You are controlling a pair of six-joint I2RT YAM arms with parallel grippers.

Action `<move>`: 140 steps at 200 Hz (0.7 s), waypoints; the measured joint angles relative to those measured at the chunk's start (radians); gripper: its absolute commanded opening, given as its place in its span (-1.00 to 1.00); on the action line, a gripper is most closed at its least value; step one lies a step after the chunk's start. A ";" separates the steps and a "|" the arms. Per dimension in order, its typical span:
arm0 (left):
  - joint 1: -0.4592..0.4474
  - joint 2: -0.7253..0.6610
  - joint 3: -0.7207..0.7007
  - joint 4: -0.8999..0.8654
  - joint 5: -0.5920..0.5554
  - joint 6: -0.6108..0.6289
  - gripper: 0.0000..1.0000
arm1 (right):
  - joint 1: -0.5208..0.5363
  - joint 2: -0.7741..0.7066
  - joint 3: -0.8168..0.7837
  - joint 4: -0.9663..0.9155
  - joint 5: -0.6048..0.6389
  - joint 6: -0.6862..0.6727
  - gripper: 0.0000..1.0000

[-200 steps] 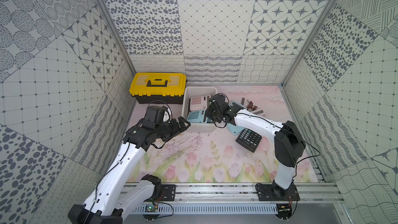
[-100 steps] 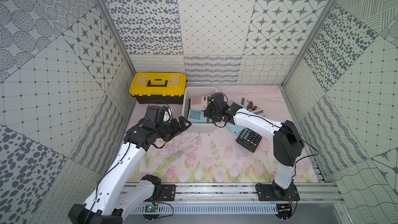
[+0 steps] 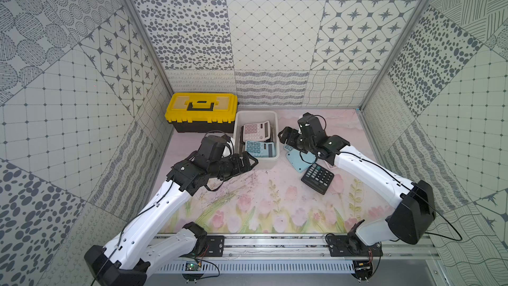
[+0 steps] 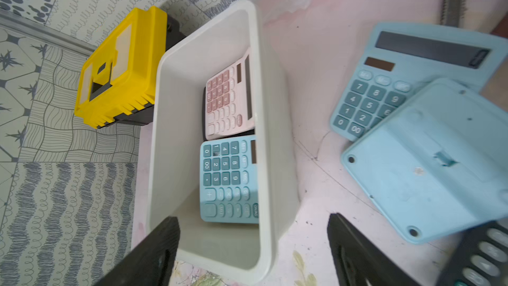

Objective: Put the calculator in the storage box
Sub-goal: Place the calculator in the storage box, then adjust the calculator at the center of the board.

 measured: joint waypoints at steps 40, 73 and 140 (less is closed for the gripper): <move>-0.132 0.061 0.000 0.061 -0.048 -0.047 0.99 | -0.216 -0.166 -0.208 -0.003 -0.124 -0.089 0.85; -0.249 0.143 0.006 0.114 -0.084 -0.083 0.99 | -0.419 -0.222 -0.333 0.002 -0.264 -0.169 0.82; -0.414 0.372 0.055 0.231 -0.116 -0.140 0.99 | -0.690 -0.071 -0.435 0.139 -0.532 -0.261 0.77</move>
